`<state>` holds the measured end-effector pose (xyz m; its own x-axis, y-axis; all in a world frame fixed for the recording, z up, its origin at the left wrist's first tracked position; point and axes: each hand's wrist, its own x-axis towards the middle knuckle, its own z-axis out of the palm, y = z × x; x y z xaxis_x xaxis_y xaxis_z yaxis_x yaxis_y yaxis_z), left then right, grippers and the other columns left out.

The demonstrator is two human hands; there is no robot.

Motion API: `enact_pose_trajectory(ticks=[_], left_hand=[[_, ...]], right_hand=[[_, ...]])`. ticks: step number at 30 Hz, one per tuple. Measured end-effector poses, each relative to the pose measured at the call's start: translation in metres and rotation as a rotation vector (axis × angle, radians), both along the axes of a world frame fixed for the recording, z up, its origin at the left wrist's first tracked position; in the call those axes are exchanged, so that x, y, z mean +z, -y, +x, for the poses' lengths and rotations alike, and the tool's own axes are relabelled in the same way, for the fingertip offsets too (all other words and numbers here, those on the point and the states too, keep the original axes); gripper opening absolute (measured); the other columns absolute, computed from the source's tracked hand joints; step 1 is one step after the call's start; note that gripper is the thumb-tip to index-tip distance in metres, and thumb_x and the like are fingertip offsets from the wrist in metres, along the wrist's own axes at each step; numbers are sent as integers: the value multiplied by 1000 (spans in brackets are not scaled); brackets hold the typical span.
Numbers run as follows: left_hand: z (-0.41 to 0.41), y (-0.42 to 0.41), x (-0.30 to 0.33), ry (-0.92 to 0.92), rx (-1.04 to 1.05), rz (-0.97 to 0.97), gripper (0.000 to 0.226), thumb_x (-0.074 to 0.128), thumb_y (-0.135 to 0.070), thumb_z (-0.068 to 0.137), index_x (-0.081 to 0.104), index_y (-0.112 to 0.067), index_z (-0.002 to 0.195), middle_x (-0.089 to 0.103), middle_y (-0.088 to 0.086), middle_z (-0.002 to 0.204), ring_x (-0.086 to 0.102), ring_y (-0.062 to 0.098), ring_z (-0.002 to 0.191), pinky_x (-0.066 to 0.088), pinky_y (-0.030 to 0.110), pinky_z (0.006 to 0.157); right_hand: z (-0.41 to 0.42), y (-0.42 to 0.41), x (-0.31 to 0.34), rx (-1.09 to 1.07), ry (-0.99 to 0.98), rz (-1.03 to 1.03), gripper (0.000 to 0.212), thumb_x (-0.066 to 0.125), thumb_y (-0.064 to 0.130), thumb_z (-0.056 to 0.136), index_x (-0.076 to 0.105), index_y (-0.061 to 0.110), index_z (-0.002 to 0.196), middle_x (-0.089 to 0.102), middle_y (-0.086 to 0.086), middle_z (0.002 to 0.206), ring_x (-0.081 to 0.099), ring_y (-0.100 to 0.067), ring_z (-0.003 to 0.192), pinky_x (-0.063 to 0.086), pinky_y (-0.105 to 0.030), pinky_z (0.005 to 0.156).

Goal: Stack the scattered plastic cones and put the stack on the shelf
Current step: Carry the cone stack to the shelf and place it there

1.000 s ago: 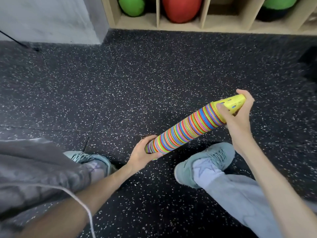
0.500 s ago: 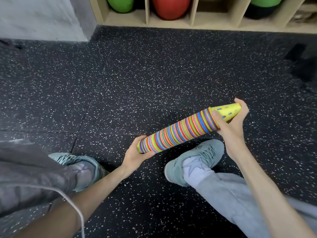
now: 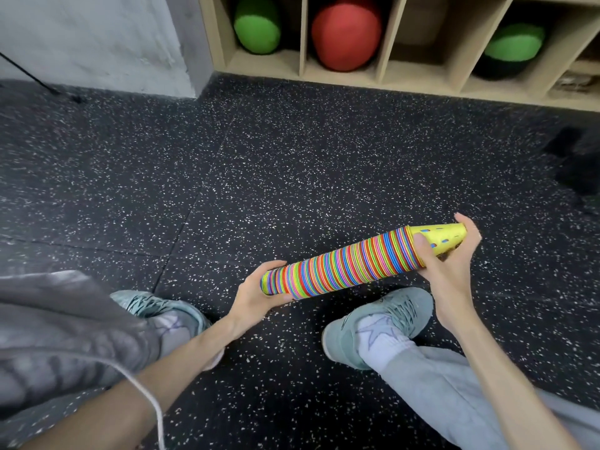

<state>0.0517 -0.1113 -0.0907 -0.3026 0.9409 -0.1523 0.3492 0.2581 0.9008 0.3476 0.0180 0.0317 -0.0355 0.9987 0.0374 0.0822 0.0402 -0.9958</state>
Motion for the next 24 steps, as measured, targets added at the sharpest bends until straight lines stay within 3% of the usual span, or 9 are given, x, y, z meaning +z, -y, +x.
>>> enact_pose_trajectory(ticks=[5,9,11,15,18,21,22,24], left_hand=[[-32,-7,41,-82,21,92,67,91,-15,74,61,-36,129,67,-20,114,64,4,107,54,34,98],[-62,-11,98,-159,43,191,67,91,-15,74,61,-34,131,68,-21,116,63,-3,107,54,30,98],[-71,-10,134,-191,50,265,66,91,-16,75,61,-33,131,68,-23,113,63,-7,104,52,25,95],[-87,-3,214,-272,26,410,65,89,-17,76,60,-33,131,68,-20,110,62,-9,99,47,11,86],[-96,9,271,-302,22,504,65,89,-11,75,60,-35,128,70,-17,107,64,-3,95,50,17,86],[-101,29,317,-366,12,604,66,87,-8,74,61,-38,126,68,-18,108,61,-6,97,46,14,84],[-101,36,332,-382,4,636,65,87,-8,75,61,-36,128,68,-19,110,60,-7,99,45,11,84],[-102,52,361,-417,-5,695,64,86,-8,77,60,-32,131,66,-18,114,60,-7,103,43,4,82]], right_hand=[[-25,6,36,-2,-30,104,72,72,31,93,26,49,144,42,1,144,58,-16,123,51,-54,104],[-53,14,75,3,-124,195,83,76,15,88,22,38,146,46,2,134,62,7,98,56,-29,91],[-60,18,101,-15,-177,236,88,79,12,86,21,37,147,45,-4,139,63,4,97,56,-34,92],[-65,34,160,-44,-247,324,85,79,13,86,22,37,145,49,1,133,64,1,97,54,-47,98],[-68,54,201,-73,-292,407,86,81,16,85,23,36,145,47,-6,142,64,-10,108,54,-54,99],[-71,78,245,-67,-309,506,87,85,21,82,26,41,142,42,-6,143,60,-23,124,52,-61,99],[-72,88,260,-63,-321,538,87,85,22,81,26,39,143,43,-3,141,59,-21,124,53,-61,98],[-72,108,292,-72,-338,616,87,83,19,83,25,32,145,43,9,131,60,-2,115,54,-58,97]])
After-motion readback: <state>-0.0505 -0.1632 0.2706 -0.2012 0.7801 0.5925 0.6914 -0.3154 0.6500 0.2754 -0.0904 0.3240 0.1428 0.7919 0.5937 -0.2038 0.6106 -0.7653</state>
